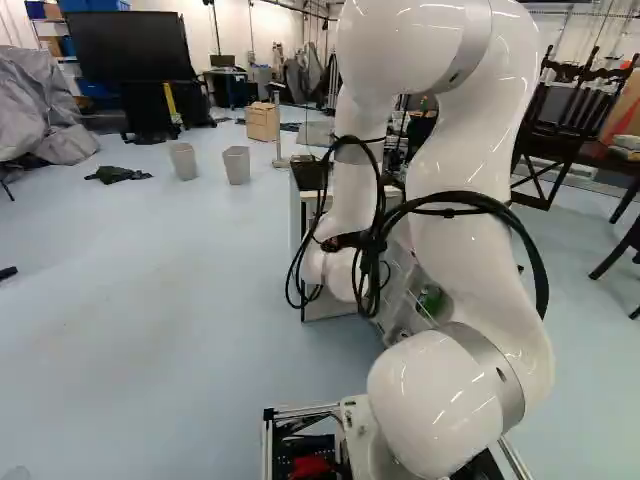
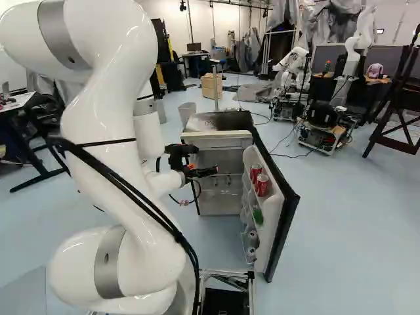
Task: Grab a drink from the fridge
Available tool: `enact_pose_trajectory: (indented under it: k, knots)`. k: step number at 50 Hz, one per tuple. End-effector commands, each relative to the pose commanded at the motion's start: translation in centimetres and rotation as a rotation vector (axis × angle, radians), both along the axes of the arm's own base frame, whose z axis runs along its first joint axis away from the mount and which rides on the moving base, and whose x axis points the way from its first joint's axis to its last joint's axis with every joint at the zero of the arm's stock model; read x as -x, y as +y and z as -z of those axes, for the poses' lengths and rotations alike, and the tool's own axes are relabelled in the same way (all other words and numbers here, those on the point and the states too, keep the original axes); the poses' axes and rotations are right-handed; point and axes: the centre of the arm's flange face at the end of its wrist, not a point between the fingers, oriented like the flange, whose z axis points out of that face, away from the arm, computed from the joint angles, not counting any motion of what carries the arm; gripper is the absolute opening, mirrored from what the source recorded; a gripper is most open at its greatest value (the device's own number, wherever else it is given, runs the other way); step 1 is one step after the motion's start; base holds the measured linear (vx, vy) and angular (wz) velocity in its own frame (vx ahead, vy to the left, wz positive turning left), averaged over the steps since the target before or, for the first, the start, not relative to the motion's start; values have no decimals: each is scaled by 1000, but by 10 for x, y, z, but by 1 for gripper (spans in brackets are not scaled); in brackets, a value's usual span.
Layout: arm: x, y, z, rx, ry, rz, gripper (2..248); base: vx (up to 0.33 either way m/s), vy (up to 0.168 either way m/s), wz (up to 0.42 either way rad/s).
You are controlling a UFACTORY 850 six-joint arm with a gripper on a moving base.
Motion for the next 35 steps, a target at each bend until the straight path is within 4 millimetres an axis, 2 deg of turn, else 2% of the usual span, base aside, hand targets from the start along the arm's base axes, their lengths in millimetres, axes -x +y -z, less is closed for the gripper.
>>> enact_pose_trajectory:
  k: [13,35]
  knots:
    - [5,3,-2,12,-15,25,247,0,0,0]
    - [13,-1,-8,52,-65,166,247,0,0,0]
